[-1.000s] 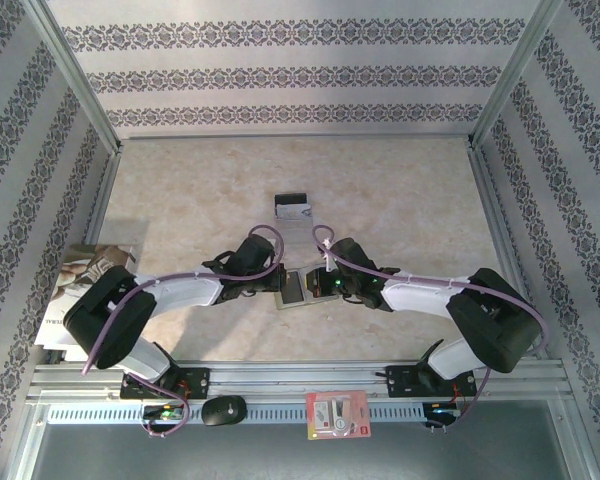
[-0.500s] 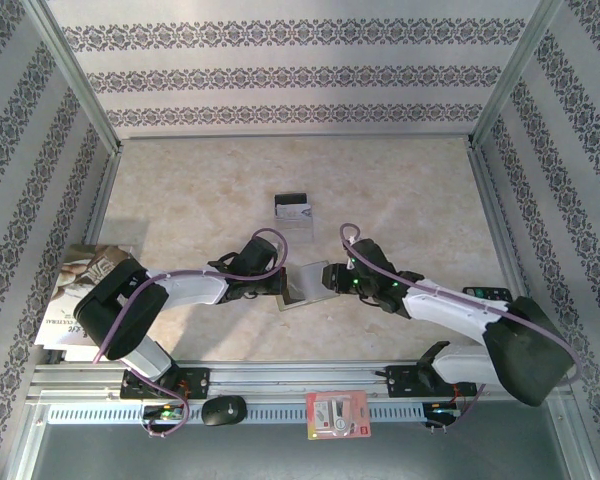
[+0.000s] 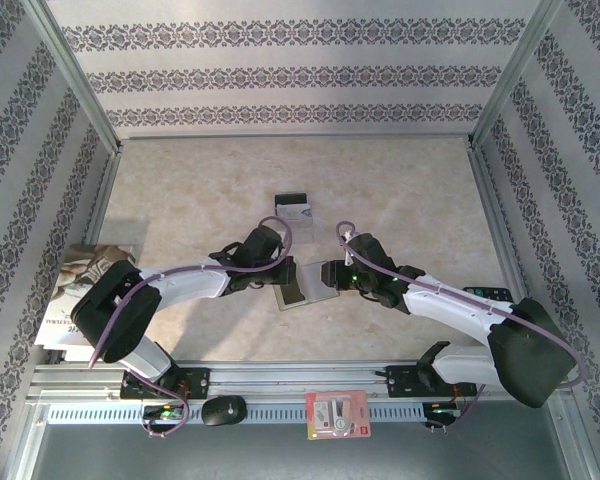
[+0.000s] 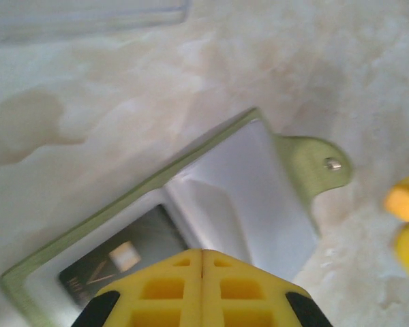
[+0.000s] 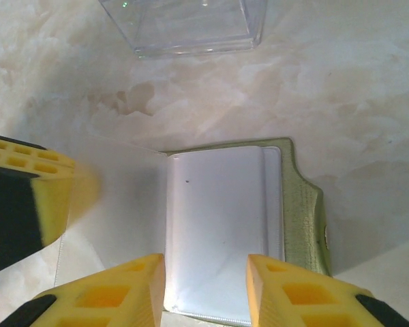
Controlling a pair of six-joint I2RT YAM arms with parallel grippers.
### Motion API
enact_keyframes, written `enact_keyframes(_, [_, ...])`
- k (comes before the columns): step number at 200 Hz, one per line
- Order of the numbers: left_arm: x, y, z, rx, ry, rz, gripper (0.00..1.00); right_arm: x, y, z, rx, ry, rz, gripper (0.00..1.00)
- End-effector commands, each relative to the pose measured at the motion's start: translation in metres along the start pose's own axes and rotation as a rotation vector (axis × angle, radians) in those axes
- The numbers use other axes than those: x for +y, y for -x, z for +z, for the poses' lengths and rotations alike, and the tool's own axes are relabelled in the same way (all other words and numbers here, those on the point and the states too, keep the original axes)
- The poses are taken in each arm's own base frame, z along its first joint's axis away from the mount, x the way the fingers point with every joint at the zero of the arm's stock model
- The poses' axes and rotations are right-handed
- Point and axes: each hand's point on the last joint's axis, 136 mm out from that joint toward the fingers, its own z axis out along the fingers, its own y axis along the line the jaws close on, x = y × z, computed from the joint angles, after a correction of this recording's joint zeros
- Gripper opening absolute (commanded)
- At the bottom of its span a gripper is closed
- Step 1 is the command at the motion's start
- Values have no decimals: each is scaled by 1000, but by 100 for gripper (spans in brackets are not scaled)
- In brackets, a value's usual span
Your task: Take the credit cards out of the card holder
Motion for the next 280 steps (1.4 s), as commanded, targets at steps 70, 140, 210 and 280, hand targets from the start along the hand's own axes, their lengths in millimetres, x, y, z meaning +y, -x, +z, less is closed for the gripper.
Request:
enact_keyframes(70, [-65,-28,52,198,-130,81,3,-41,7,-38,-149,-117,46,35])
enact_keyframes(140, [-61,-16,49,158,-142,64,6,-31,7,-40,-144,-49,44,35])
enact_keyframes(210, [-30,20,-27,-100,-87,28,17,36,-1,-6,27,152,-99,32])
enact_keyframes(280, [32,-30,-23,-3,16,-41,28,37,-47,52,259,132,-52,24])
